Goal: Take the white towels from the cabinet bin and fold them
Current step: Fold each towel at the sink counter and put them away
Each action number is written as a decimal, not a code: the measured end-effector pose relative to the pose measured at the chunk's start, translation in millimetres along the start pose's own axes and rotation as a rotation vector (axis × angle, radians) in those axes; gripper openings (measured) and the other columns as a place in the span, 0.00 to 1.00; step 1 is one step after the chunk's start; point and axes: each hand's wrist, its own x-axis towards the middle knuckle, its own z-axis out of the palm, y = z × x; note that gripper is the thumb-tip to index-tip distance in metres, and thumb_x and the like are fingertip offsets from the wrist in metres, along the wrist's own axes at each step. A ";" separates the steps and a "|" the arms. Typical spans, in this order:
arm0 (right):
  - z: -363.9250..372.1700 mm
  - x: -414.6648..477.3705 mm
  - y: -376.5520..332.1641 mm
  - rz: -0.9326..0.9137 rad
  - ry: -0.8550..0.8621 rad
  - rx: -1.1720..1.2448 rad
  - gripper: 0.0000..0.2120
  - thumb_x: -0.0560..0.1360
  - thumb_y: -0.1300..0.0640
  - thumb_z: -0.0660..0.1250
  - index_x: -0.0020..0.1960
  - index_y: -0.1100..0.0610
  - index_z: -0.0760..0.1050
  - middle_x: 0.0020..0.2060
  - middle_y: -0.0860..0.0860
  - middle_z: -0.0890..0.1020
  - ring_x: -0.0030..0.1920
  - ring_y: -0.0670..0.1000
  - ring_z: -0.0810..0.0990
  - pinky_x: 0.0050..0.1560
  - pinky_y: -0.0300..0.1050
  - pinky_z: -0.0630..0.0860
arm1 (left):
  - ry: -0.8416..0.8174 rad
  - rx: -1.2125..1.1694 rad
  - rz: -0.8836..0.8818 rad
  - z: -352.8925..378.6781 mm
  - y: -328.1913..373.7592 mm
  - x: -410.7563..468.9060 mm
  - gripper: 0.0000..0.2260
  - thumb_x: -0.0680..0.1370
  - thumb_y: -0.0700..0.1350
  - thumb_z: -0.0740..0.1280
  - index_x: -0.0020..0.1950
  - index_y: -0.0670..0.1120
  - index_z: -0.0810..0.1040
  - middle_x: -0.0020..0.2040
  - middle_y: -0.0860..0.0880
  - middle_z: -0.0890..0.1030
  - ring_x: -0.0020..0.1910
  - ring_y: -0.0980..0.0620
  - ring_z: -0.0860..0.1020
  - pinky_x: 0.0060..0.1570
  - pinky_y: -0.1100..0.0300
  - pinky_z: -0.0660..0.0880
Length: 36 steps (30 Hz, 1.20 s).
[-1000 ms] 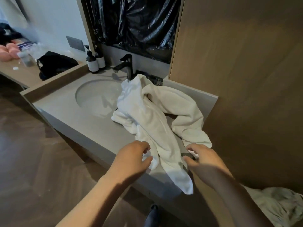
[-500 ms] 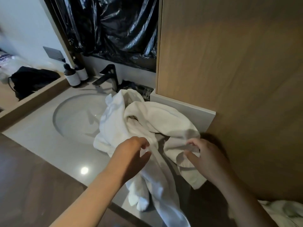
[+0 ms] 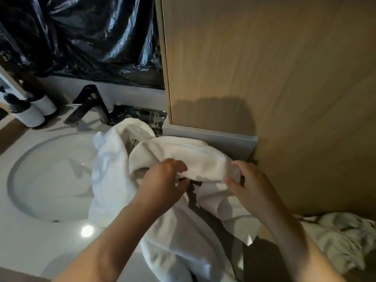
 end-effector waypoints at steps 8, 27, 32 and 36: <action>10.5 21.7 -14.5 0.079 0.018 0.004 0.26 0.78 0.45 0.64 0.73 0.52 0.65 0.68 0.52 0.72 0.67 0.52 0.71 0.63 0.45 0.69 | -0.003 0.067 0.087 -9.4 -30.2 35.3 0.17 0.73 0.49 0.73 0.61 0.49 0.78 0.60 0.51 0.77 0.57 0.49 0.74 0.55 0.60 0.70; 30.5 33.7 -21.2 0.077 0.156 -0.056 0.06 0.79 0.53 0.65 0.50 0.54 0.78 0.44 0.48 0.78 0.44 0.49 0.76 0.43 0.44 0.70 | 0.016 0.243 0.057 -4.3 -58.4 67.8 0.26 0.72 0.58 0.70 0.67 0.51 0.71 0.68 0.49 0.70 0.64 0.43 0.68 0.62 0.50 0.61; 29.0 19.2 -17.8 0.059 0.211 0.105 0.10 0.81 0.51 0.61 0.42 0.54 0.73 0.43 0.47 0.74 0.41 0.45 0.74 0.40 0.36 0.68 | -0.042 0.281 0.045 -7.1 -61.2 73.1 0.21 0.74 0.61 0.67 0.65 0.55 0.75 0.60 0.49 0.73 0.61 0.43 0.67 0.62 0.50 0.58; 15.9 13.3 -29.8 0.041 0.277 0.237 0.13 0.82 0.51 0.60 0.42 0.57 0.71 0.37 0.49 0.75 0.35 0.44 0.71 0.34 0.35 0.65 | -0.030 0.086 0.144 -15.1 -64.3 80.0 0.15 0.75 0.57 0.64 0.50 0.50 0.85 0.50 0.47 0.78 0.51 0.41 0.72 0.55 0.51 0.67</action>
